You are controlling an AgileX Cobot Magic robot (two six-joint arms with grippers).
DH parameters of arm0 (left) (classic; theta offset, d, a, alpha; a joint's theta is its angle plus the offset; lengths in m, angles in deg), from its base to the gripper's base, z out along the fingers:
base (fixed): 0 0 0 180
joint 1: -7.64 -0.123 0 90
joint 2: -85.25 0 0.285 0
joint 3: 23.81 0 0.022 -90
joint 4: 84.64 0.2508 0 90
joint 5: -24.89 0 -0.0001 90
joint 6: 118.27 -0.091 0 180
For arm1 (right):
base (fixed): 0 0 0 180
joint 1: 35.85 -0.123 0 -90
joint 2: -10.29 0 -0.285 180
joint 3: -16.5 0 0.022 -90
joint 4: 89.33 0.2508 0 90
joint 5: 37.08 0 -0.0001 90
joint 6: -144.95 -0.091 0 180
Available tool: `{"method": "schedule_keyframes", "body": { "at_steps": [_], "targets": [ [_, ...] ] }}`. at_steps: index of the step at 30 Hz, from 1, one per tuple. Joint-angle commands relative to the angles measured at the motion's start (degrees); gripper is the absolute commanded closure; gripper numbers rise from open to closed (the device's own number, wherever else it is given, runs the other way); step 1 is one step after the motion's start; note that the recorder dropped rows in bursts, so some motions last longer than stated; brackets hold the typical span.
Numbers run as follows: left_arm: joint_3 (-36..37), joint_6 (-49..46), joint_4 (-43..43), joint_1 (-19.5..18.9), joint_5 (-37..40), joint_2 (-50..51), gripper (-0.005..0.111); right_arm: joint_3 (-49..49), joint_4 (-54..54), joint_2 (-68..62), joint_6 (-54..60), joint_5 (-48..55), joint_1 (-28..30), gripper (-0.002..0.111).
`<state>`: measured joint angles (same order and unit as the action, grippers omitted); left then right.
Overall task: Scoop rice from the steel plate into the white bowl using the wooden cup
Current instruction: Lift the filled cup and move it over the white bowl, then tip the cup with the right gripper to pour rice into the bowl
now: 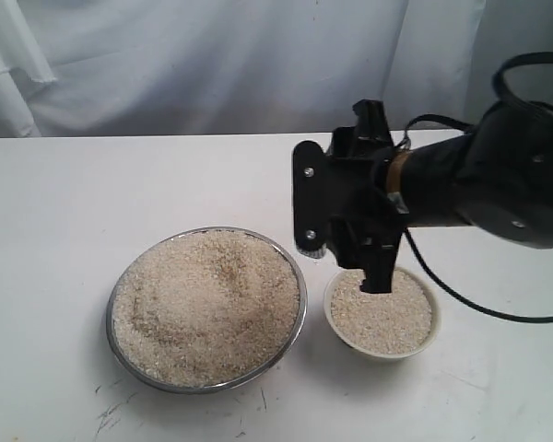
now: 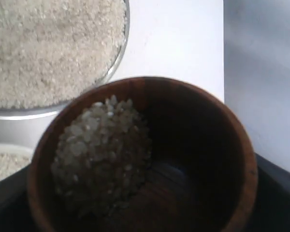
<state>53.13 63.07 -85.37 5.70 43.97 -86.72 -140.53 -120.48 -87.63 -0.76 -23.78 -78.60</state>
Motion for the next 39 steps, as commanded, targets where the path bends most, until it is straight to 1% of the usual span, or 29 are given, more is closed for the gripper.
{"method": "schedule_keyframes", "body": {
  "at_steps": [1, 4, 6, 10, 19, 26, 32, 36, 39],
  "targets": [
    [0.3, 0.0, 0.1, 0.2, -0.8, -0.2, 0.107, 5.6, -4.1, 5.2, -0.5, -2.0, 4.0, 0.108],
    [0.3, 0.0, 0.1, 0.2, -0.8, -0.2, 0.107, 9.0, -7.2, 7.6, -0.5, -3.3, 6.7, 0.108],
    [0.3, 0.0, 0.1, 0.2, -0.8, -0.2, 0.107, 11.1, -11.0, 8.9, -0.5, -4.3, 8.3, 0.108],
    [0.3, 0.0, 0.1, 0.2, -0.8, -0.2, 0.107, 13.4, -17.5, 9.8, -0.6, -6.5, 10.2, 0.108],
    [0.3, 0.0, 0.1, 0.2, -0.8, -0.2, 0.107, 15.5, -28.9, 9.7, -2.1, -10.5, 10.3, 0.108],
    [0.3, 0.0, 0.1, 0.2, -0.8, -0.2, 0.107, 16.0, -36.9, 8.3, -2.8, -10.2, 10.3, 0.108],
    [0.3, 0.0, 0.1, 0.2, -0.8, -0.2, 0.107, 15.4, -41.4, 5.9, -2.8, -9.9, 10.3, 0.108],
    [0.3, 0.0, 0.1, 0.2, -0.8, -0.2, 0.107, 13.0, -41.9, 3.4, -2.8, -9.5, 10.2, 0.108],
    [0.3, 0.0, 0.1, 0.2, -0.8, -0.2, 0.107, 11.8, -44.0, 2.2, -2.8, -6.2, 9.2, 0.108]
  ]
}}
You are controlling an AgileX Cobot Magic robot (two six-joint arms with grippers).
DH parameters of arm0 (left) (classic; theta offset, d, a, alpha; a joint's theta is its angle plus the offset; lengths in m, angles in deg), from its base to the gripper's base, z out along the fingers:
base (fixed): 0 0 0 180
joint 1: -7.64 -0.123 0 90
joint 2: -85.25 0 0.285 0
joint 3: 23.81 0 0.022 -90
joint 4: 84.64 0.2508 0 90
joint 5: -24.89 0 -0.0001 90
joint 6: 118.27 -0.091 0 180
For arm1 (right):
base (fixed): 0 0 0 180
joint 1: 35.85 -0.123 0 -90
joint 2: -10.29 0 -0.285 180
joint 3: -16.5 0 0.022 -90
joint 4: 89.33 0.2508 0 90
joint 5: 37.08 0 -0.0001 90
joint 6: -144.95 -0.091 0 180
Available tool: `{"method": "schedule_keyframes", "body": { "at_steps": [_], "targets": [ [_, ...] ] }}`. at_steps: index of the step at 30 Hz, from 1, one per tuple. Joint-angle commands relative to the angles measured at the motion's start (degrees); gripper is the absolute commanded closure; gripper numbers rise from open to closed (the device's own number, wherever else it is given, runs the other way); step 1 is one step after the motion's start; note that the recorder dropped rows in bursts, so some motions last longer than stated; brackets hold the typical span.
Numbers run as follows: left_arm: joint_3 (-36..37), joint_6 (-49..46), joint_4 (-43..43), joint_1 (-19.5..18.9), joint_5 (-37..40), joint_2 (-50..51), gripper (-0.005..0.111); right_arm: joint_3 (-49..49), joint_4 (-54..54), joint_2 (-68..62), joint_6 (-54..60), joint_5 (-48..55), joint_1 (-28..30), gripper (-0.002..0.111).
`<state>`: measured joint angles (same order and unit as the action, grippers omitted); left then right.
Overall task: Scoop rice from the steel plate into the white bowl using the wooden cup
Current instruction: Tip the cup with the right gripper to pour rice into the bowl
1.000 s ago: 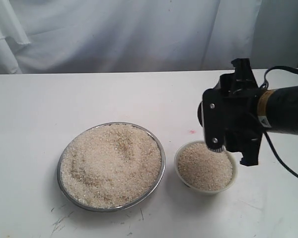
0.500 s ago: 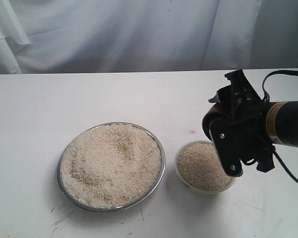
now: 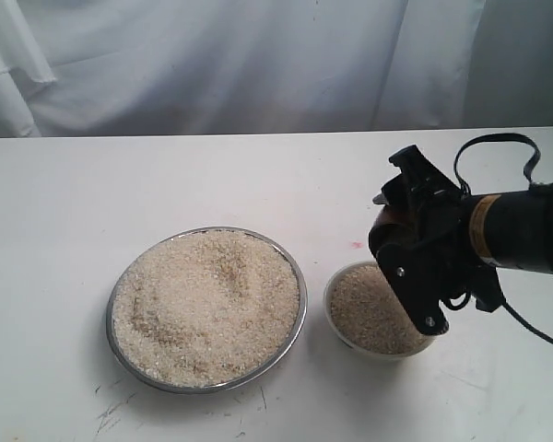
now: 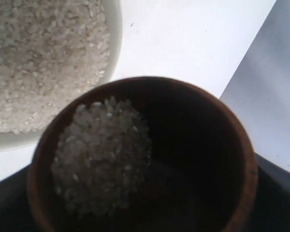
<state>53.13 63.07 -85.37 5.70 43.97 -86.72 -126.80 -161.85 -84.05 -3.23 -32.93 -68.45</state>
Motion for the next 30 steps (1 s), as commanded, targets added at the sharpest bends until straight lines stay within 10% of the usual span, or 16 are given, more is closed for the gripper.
{"method": "schedule_keyframes", "body": {
  "at_steps": [1, 30],
  "targets": [
    [0.3, 0.0, 0.1, 0.2, -0.8, -0.2, 0.107, -2.2, -3.9, -1.8, -0.3, 4.4, -1.2, 0.108],
    [0.3, 0.0, 0.1, 0.2, -0.8, -0.2, 0.107, -2.4, -23.3, -3.7, -3.5, 23.7, -12.4, 0.108]
  ]
}}
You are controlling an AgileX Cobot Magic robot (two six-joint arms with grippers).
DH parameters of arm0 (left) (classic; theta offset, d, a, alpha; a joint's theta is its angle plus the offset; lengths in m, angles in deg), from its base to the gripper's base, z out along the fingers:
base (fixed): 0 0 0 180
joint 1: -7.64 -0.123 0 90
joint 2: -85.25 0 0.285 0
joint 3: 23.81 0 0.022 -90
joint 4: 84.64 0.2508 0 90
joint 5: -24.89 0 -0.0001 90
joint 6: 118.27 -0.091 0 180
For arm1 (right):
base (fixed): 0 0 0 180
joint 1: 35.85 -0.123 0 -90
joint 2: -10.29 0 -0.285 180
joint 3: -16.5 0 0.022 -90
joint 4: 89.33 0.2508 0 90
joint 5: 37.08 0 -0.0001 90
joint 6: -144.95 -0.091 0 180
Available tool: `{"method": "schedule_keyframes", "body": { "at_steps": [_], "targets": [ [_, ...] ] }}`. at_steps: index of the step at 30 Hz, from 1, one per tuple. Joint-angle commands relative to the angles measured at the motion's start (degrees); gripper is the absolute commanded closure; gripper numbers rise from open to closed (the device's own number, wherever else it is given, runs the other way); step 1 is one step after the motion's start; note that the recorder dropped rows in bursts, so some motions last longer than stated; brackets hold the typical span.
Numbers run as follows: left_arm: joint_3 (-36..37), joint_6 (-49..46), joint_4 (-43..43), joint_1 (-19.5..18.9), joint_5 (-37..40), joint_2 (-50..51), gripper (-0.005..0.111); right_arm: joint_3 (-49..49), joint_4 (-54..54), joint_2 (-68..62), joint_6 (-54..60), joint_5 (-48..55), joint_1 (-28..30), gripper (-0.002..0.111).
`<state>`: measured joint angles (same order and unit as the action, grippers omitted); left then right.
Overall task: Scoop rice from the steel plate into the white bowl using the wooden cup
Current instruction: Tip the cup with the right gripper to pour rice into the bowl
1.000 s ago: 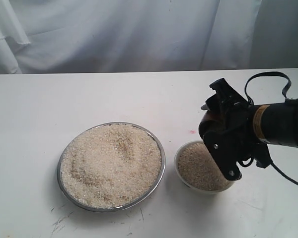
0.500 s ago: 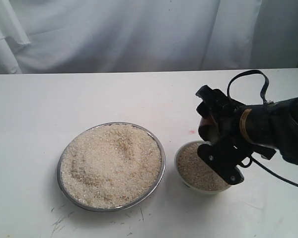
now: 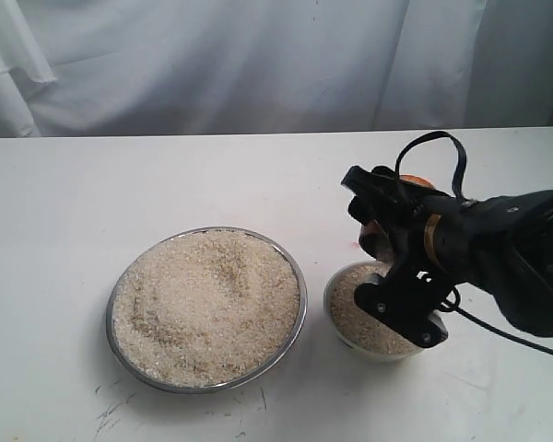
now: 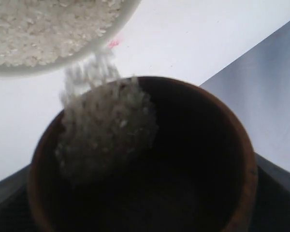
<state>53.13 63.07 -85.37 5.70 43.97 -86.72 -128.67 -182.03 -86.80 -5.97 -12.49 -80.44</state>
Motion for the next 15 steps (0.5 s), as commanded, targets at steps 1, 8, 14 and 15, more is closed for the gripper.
{"method": "schedule_keyframes", "body": {
  "at_steps": [1, 8, 14, 15],
  "targets": [
    [0.3, 0.0, 0.1, 0.2, -0.8, -0.2, 0.107, -0.6, -3.6, -1.5, -0.8, 3.7, -0.4, 0.108],
    [0.3, 0.0, 0.1, 0.2, -0.8, -0.2, 0.107, -0.6, -7.2, -1.6, -2.7, 5.6, -1.8, 0.108],
    [0.3, 0.0, 0.1, 0.2, -0.8, -0.2, 0.107, -0.6, -7.2, -1.6, -1.8, 6.7, -1.8, 0.108],
    [0.3, 0.0, 0.1, 0.2, -0.8, -0.2, 0.107, -0.6, -7.2, -1.6, -1.2, 7.1, -1.8, 0.108]
  ]
}}
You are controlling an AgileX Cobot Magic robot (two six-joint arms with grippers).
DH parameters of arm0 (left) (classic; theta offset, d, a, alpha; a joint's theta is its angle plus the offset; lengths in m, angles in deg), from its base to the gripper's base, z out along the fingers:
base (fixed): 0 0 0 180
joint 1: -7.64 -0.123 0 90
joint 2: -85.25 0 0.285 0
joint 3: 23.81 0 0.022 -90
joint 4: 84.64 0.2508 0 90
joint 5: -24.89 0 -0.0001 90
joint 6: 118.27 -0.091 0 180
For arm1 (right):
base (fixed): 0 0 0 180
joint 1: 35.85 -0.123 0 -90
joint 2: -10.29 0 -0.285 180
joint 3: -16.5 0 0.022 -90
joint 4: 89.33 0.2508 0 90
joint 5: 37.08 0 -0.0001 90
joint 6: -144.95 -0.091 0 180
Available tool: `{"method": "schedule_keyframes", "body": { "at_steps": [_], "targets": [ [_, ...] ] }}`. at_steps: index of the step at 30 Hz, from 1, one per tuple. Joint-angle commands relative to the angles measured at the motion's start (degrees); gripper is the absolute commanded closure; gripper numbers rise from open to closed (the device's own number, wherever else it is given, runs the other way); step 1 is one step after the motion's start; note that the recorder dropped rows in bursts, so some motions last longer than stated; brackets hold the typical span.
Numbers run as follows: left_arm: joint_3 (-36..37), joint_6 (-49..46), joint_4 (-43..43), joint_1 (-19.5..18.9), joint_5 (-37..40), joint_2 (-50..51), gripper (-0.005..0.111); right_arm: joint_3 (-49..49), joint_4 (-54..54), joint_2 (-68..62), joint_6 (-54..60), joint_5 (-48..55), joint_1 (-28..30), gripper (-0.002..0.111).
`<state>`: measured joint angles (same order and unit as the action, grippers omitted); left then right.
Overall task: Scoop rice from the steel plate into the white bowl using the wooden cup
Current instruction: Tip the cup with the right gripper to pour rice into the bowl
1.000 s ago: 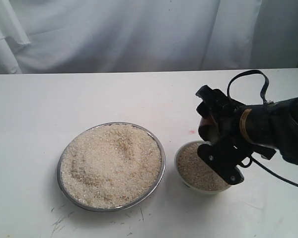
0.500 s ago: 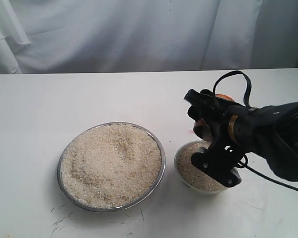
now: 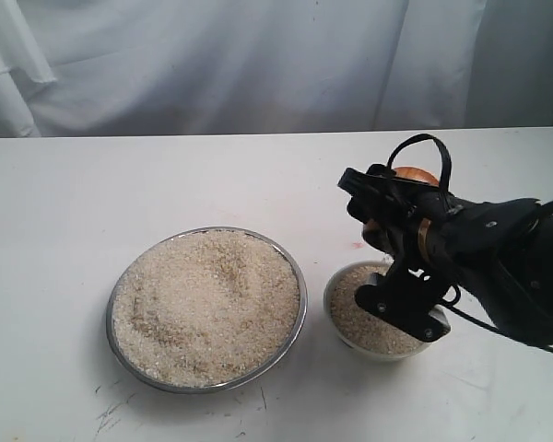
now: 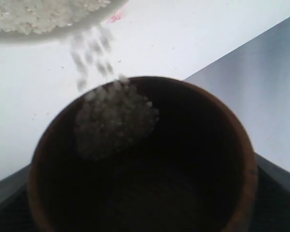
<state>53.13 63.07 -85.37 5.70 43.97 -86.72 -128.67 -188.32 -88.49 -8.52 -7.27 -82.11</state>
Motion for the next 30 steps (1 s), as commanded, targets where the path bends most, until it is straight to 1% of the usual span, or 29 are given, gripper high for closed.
{"method": "schedule_keyframes", "body": {
  "at_steps": [1, 5, 13, 18, 26, 27, 29, 30],
  "targets": [
    [0.3, 0.0, 0.1, 0.2, -0.8, -0.2, 0.107, -0.6, -0.9, 0.1, 1.3, 2.3, -0.1, 0.108],
    [0.3, 0.0, 0.1, 0.2, -0.8, -0.2, 0.107, -0.8, -0.9, 0.1, 3.5, 3.9, -0.2, 0.108],
    [0.3, 0.0, 0.1, 0.2, -0.8, -0.2, 0.107, -0.9, -0.9, 0.2, 5.6, 6.1, -2.8, 0.108],
    [0.3, 0.0, 0.1, 0.2, -0.8, -0.2, 0.107, -0.9, -0.9, 0.2, 10.4, 8.9, -3.5, 0.108],
    [0.3, 0.0, 0.1, 0.2, -0.8, -0.2, 0.107, -0.9, -0.9, 0.2, 12.5, 9.0, -4.5, 0.108],
    [0.3, 0.0, 0.1, 0.2, -0.8, -0.2, 0.107, -1.0, -0.9, 0.2, 10.5, 9.0, -4.5, 0.108],
    [0.3, 0.0, 0.1, 0.2, -0.8, -0.2, 0.107, -2.6, -0.9, 0.2, 2.6, 8.9, -4.1, 0.108],
    [0.3, 0.0, 0.1, 0.2, -0.8, -0.2, 0.107, -3.0, -0.9, 0.4, 0.9, 8.2, -3.5, 0.108]
  ]
}}
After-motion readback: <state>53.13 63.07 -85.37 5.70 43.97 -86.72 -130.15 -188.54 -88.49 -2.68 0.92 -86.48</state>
